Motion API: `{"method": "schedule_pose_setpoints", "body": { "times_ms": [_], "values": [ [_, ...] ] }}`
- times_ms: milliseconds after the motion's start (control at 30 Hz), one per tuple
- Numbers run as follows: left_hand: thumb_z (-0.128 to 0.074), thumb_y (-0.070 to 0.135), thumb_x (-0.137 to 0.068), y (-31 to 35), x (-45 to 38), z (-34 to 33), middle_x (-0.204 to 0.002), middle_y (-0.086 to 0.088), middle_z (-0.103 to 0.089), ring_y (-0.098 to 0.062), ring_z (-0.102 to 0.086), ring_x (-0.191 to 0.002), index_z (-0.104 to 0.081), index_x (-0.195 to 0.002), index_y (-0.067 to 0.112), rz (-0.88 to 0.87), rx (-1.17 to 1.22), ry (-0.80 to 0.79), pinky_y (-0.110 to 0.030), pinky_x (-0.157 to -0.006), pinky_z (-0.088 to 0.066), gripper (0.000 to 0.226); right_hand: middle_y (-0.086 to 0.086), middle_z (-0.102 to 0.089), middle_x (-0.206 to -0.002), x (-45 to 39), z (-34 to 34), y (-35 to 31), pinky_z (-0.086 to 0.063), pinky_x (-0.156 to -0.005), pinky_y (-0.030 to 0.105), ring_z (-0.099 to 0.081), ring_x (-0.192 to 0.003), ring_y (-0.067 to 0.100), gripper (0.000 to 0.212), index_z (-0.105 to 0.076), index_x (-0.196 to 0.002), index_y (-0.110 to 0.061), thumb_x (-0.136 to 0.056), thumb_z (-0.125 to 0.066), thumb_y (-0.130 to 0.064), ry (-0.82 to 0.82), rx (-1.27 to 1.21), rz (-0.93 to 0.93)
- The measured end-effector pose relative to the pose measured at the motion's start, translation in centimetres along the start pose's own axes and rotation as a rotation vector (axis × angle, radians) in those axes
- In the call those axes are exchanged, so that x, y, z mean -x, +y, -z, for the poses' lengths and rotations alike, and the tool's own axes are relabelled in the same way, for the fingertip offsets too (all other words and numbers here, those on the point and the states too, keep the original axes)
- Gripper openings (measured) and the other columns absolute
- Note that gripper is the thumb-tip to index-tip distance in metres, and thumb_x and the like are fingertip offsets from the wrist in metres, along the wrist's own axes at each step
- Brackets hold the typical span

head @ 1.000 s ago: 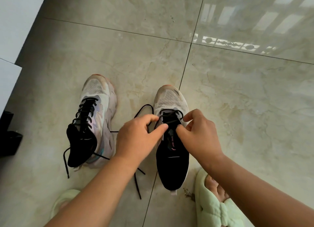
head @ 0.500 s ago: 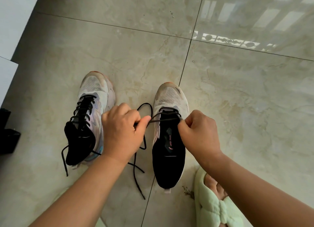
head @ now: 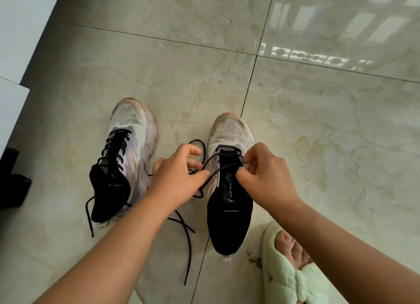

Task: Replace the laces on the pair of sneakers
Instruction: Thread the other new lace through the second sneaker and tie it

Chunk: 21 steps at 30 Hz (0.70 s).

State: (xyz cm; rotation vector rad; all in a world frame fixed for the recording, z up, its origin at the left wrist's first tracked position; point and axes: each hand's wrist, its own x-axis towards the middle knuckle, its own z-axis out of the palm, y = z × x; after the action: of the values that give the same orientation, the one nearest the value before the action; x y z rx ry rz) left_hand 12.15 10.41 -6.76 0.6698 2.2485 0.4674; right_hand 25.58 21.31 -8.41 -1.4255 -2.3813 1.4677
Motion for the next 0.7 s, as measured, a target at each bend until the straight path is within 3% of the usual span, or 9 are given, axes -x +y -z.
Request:
{"method": "schedule_pose_setpoints", "body": {
  "times_ms": [67, 167, 233, 333, 400, 467, 533, 600, 700],
  "values": [
    [-0.066, 0.03, -0.083, 0.3, -0.3, -0.3, -0.075, 0.008, -0.067, -0.012, -0.062, -0.08, -0.059, -0.08, 0.033, -0.015, -0.041, 0.021, -0.044, -0.099, -0.039, 0.008, -0.006, -0.05, -0.058, 0.1, 0.0, 0.1, -0.038, -0.051, 0.028, -0.049, -0.057, 0.014, 0.018, -0.05, -0.09, -0.018, -0.074, -0.055, -0.012, -0.015, -0.024, 0.029],
    [-0.065, 0.027, -0.085, 0.5, -0.5, -0.1, -0.071, -0.003, -0.069, -0.023, -0.063, -0.075, -0.07, -0.074, 0.023, -0.111, 0.02, 0.176, -0.044, -0.092, -0.044, 0.013, -0.009, -0.049, -0.076, 0.1, 0.1, 0.3, -0.036, -0.057, 0.017, -0.048, -0.067, 0.005, 0.037, -0.05, -0.112, -0.024, -0.077, -0.059, -0.017, -0.019, -0.021, 0.091],
    [-0.068, 0.023, -0.083, 0.8, -0.7, 0.3, -0.076, 0.0, -0.068, -0.019, -0.062, -0.076, -0.074, -0.081, 0.022, -0.208, 0.068, 0.265, -0.034, -0.081, -0.048, 0.007, -0.012, -0.047, -0.095, 0.0, 0.3, -0.1, -0.034, -0.062, 0.009, -0.048, -0.073, 0.0, 0.041, -0.054, -0.121, -0.027, -0.081, -0.062, -0.021, 0.026, -0.034, 0.182],
    [-0.07, 0.02, -0.081, 1.8, -0.7, 0.7, -0.072, 0.003, -0.06, -0.01, -0.057, -0.068, -0.076, -0.088, 0.024, -0.323, 0.08, 0.249, -0.02, -0.064, -0.044, 0.009, -0.014, -0.053, -0.111, -0.5, 0.5, -1.3, -0.036, -0.066, 0.006, -0.05, -0.069, -0.004, 0.04, -0.059, -0.122, -0.021, -0.084, -0.063, -0.01, -0.021, -0.202, 0.361],
    [-0.071, 0.019, -0.08, 2.0, -0.7, 0.8, -0.066, 0.008, -0.052, -0.005, -0.051, -0.062, -0.076, -0.09, 0.022, -0.375, 0.057, 0.246, -0.014, -0.057, -0.038, 0.011, -0.012, -0.06, -0.101, -1.0, 0.6, -2.1, -0.038, -0.065, 0.006, -0.051, -0.063, -0.003, 0.033, -0.064, -0.114, -0.016, -0.083, -0.063, -0.003, -0.079, -0.246, 0.405],
    [-0.071, 0.018, -0.08, 1.5, -0.7, 1.2, -0.063, 0.01, -0.046, -0.004, -0.047, -0.059, -0.076, -0.091, 0.02, -0.372, 0.029, 0.257, -0.01, -0.056, -0.033, 0.012, -0.013, -0.057, -0.083, -1.9, 1.0, -2.4, -0.037, -0.066, 0.005, -0.052, -0.066, -0.005, 0.019, -0.072, -0.097, -0.013, -0.081, -0.067, -0.004, -0.037, -0.177, 0.394],
    [-0.072, 0.017, -0.08, 0.7, -0.7, 1.8, -0.063, 0.01, -0.047, -0.003, -0.047, -0.058, -0.076, -0.09, 0.019, -0.331, 0.037, 0.29, -0.007, -0.056, -0.032, 0.011, -0.013, -0.054, -0.077, -2.8, 2.1, -2.3, -0.037, -0.064, 0.006, -0.051, -0.064, -0.005, 0.014, -0.073, -0.091, -0.012, -0.08, -0.069, -0.005, 0.004, -0.133, 0.328],
    [-0.073, 0.016, -0.078, 0.3, -0.4, 2.2, -0.064, 0.009, -0.049, -0.004, -0.048, -0.057, -0.076, -0.086, 0.018, -0.324, 0.048, 0.313, -0.006, -0.057, -0.033, 0.008, -0.012, -0.057, -0.083, -3.1, 2.9, -2.2, -0.039, -0.06, 0.007, -0.051, -0.059, -0.001, 0.022, -0.069, -0.097, -0.017, -0.08, -0.067, -0.004, -0.033, -0.144, 0.295],
    [-0.075, 0.016, -0.077, 1.3, -0.2, 1.9, -0.067, 0.007, -0.054, -0.005, -0.049, -0.059, -0.075, -0.081, 0.018, -0.375, 0.077, 0.328, -0.01, -0.057, -0.036, 0.005, -0.008, -0.063, -0.096, -2.5, 2.6, -3.4, -0.048, -0.062, 0.012, -0.06, -0.059, 0.005, 0.042, -0.058, -0.115, -0.026, -0.084, -0.06, 0.003, -0.301, -0.34, 0.261]
  ]
}}
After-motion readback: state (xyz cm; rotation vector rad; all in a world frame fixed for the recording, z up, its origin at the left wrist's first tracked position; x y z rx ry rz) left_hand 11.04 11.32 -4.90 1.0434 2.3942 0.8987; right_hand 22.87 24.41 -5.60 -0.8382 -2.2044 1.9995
